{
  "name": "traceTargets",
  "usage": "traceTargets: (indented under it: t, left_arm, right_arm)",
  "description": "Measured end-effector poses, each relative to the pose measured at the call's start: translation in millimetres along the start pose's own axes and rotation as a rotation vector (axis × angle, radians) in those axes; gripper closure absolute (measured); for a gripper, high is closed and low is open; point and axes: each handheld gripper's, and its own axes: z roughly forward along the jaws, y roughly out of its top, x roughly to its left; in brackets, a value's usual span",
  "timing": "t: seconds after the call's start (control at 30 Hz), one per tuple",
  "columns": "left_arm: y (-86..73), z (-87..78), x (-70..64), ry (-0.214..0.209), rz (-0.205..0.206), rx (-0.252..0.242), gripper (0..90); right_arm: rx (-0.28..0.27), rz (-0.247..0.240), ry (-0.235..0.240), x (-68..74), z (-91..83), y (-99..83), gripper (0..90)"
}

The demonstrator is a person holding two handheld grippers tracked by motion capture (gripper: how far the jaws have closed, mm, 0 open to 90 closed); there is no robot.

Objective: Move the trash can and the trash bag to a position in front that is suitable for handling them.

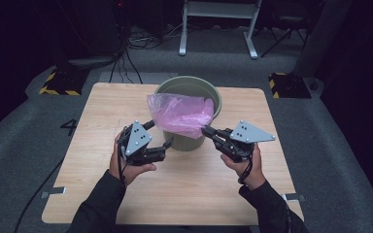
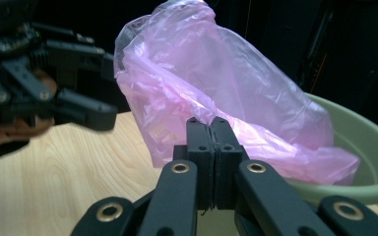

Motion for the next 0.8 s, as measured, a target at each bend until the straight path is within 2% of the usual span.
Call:
traceTargets:
  t: [0.03, 0.07, 0.13, 0.27, 0.3, 0.33, 0.47, 0.5, 0.53, 0.57, 0.63, 0.73, 0.8]
  left_arm:
    - [0.0, 0.0, 0.0, 0.000, 0.000, 0.000, 22.6]
    - [1.8, 2.8, -4.9, -0.027, -0.003, -0.009, 22.1]
    - [3.7, 5.3, -8.3, -0.048, -0.005, -0.024, 21.7]
    - [6.2, 12.2, -12.0, -0.037, -0.011, -0.019, 23.7]
    - [6.2, 12.2, -12.0, -0.037, -0.011, -0.019, 27.1]
    - [7.2, 12.6, -11.4, -0.017, -0.018, -0.035, 30.1]
    - [8.8, 10.4, -7.8, -0.035, -0.043, -0.067, 43.7]
    - [9.3, 9.7, -7.4, -0.033, -0.046, -0.074, 43.7]
    - [10.5, 9.5, -7.8, -0.010, -0.026, -0.066, 55.1]
    - [10.5, 9.5, -7.8, -0.010, -0.026, -0.066, 59.2]
    - [11.2, 10.3, -8.3, 0.009, 0.013, -0.053, 69.3]
    - [11.6, 10.8, -8.2, 0.022, 0.034, -0.049, 78.9]
    - [12.9, 11.0, -7.5, 0.033, 0.044, -0.045, 81.1]
  right_arm:
    - [0.000, 0.000, 0.000, 0.0, 0.0, 0.0, 89.1]
    - [-0.014, 0.022, 0.005, 2.3, -0.3, -2.0, 89.2]
    - [-0.025, 0.028, 0.011, 4.8, -0.7, -3.0, 89.2]
    - [-0.035, 0.027, 0.039, 9.8, -0.5, -5.8, 89.0]
    - [-0.035, 0.027, 0.039, 9.8, -0.5, -5.8, 89.0]
    - [-0.033, 0.022, 0.044, 11.7, 0.0, -7.1, 89.0]
    - [-0.028, 0.020, 0.058, 12.4, 1.1, -10.0, 88.6]
    - [-0.024, 0.022, 0.060, 12.6, 1.6, -11.4, 88.2]
    - [-0.022, 0.025, 0.070, 12.9, 2.6, -14.3, 86.8]
    - [-0.023, 0.020, 0.078, 13.6, 3.1, -15.6, 86.3]
    - [-0.018, 0.017, 0.079, 15.3, 3.7, -17.7, 85.0]
    - [-0.011, 0.007, 0.080, 15.9, 4.2, -18.6, 81.0]
    - [0.006, -0.023, 0.062, 16.3, 4.3, -17.3, 71.0]
